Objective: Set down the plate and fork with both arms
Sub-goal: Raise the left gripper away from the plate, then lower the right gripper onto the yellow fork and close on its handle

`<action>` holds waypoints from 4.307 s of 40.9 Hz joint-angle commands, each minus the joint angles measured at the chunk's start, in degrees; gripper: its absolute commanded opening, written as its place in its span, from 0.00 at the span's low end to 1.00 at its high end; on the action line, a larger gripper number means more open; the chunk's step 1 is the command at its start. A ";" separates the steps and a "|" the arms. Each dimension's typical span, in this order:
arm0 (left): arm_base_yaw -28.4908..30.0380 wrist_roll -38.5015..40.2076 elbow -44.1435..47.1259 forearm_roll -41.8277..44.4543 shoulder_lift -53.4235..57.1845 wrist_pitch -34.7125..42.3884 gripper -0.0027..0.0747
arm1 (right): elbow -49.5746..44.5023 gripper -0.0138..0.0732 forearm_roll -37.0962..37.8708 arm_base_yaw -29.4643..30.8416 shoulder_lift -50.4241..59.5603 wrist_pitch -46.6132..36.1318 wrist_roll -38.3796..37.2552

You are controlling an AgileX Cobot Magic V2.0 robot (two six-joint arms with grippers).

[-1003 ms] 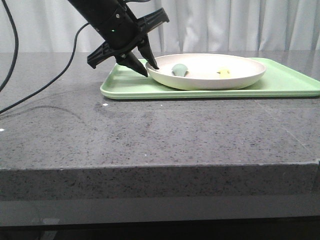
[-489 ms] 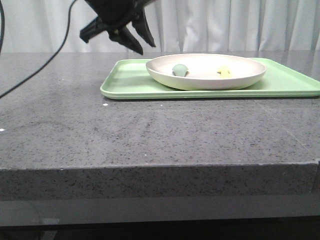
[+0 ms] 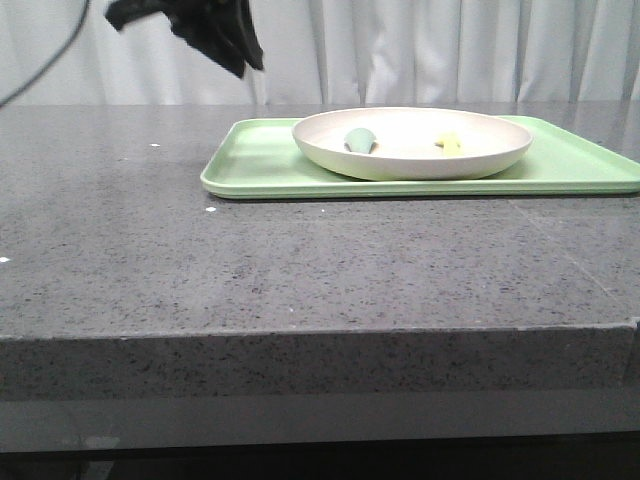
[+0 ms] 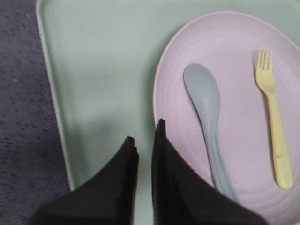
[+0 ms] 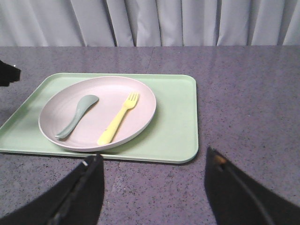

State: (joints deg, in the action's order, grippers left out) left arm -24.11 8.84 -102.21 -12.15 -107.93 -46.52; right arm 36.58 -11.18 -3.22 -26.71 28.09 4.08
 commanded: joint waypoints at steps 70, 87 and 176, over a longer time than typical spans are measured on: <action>-0.54 -0.14 79.99 15.76 95.58 32.22 0.01 | 18.34 0.72 -5.13 0.10 -23.59 5.68 0.27; -0.54 -0.14 79.99 15.76 95.58 32.22 0.01 | 41.31 0.72 -2.97 -10.47 -55.11 16.26 -7.67; -0.54 -0.14 79.99 15.76 95.58 32.22 0.01 | 57.47 0.35 5.57 -13.62 -80.65 23.14 -19.08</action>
State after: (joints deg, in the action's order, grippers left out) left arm -24.23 8.84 -20.68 3.51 -11.70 -18.61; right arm 92.56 -5.40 -16.84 -109.72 51.67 -14.91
